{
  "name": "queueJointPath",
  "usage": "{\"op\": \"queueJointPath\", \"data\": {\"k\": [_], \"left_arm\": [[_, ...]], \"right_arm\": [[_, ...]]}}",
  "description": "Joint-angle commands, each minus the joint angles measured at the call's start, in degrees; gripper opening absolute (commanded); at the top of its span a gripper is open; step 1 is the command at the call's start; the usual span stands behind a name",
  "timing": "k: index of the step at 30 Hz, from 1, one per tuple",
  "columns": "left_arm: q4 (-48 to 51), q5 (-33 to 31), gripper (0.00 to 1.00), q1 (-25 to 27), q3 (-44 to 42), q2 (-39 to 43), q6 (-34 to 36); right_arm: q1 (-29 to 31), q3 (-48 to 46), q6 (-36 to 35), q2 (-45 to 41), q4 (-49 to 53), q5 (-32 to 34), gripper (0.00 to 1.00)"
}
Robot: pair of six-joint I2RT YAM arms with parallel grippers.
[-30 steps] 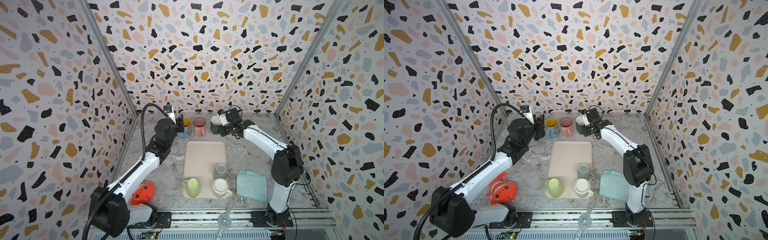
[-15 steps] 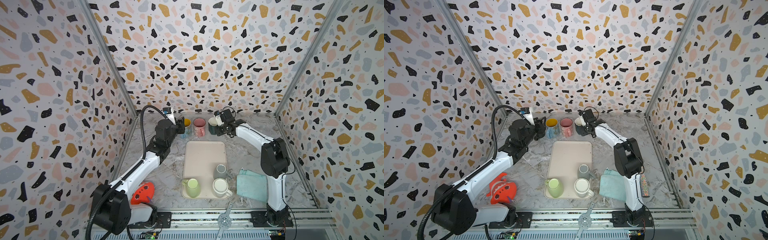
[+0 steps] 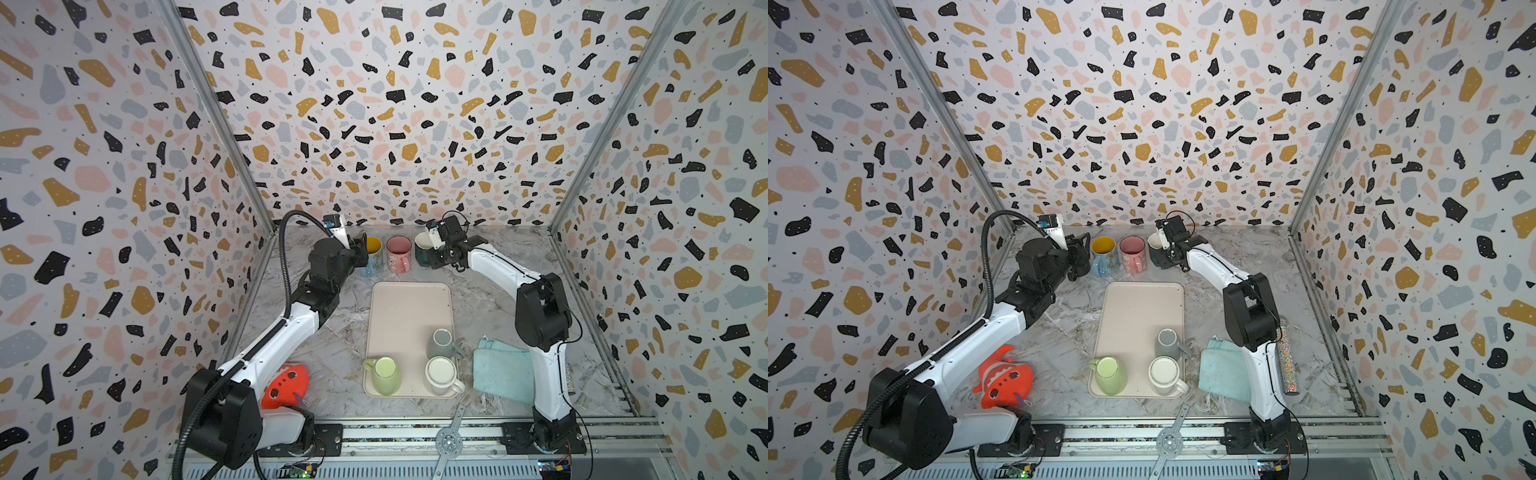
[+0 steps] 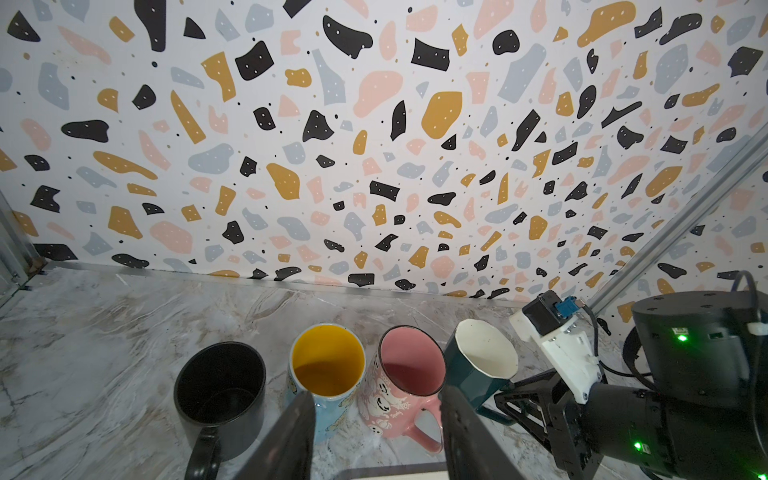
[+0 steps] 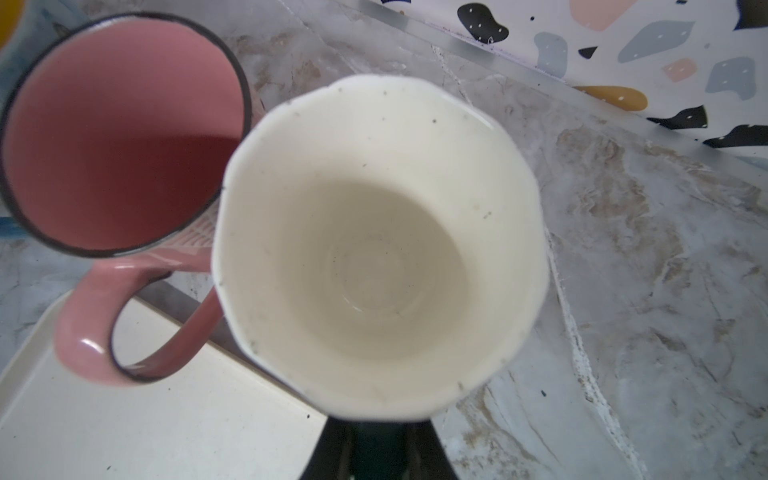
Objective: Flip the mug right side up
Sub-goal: 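Carry the dark green mug with the right gripper and lower it beside the pink mug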
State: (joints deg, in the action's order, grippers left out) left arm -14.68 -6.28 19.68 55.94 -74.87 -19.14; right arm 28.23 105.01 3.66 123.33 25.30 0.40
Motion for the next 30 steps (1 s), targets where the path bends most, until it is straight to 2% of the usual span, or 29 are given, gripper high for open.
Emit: {"op": "queueJointPath", "data": {"k": [1, 30], "left_arm": [[-2.46, 0.31, 0.5, -0.37, -0.83, -0.01, -0.44], [-2.59, 0.57, 0.5, -0.95, -1.54, 0.54, -0.42]], "right_arm": [[-0.19, 3.8, 0.73, -1.07, -2.05, -0.62, 0.0], [-0.15, 1.25, 1.84, -0.2, -1.85, -0.58, 0.0]]}}
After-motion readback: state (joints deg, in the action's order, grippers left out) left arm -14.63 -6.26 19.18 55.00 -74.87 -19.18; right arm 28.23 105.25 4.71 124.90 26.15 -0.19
